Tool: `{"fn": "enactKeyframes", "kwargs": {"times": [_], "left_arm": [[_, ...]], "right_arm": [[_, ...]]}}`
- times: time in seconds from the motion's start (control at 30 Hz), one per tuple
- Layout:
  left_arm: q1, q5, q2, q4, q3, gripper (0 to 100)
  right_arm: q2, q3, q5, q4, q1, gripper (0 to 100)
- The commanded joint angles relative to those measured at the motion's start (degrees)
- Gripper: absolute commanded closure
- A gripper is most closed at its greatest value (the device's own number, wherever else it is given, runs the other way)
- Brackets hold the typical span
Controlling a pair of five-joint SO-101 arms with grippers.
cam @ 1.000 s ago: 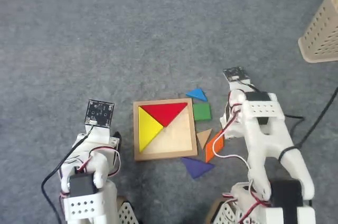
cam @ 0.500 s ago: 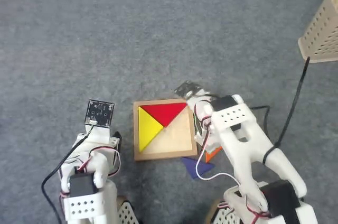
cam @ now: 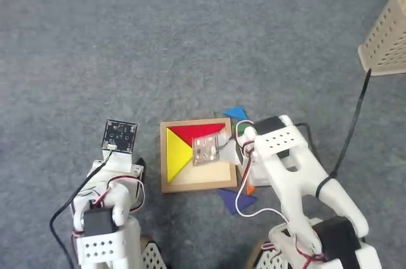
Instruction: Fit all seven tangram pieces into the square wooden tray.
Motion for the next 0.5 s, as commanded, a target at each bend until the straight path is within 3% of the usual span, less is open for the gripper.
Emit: {"fn": "enactKeyframes", "kwargs": {"times": [0.0, 0.23, 0.47], "left_arm": [[0.09, -0.26, -0.35, 0.26, -0.66, 83], [0.09, -0.26, -0.35, 0.26, -0.66, 83], [0.09, -0.26, -0.35, 0.26, -0.66, 83]], "right_arm": [[-2.42, 1.58, 5.54, 0.48, -0.31, 68.3], [-2.33, 2.9, 6.15, 0.4, -0.31, 69.1], [-2.33, 9.14, 4.66, -5.93, 0.13, 72.4]]}}
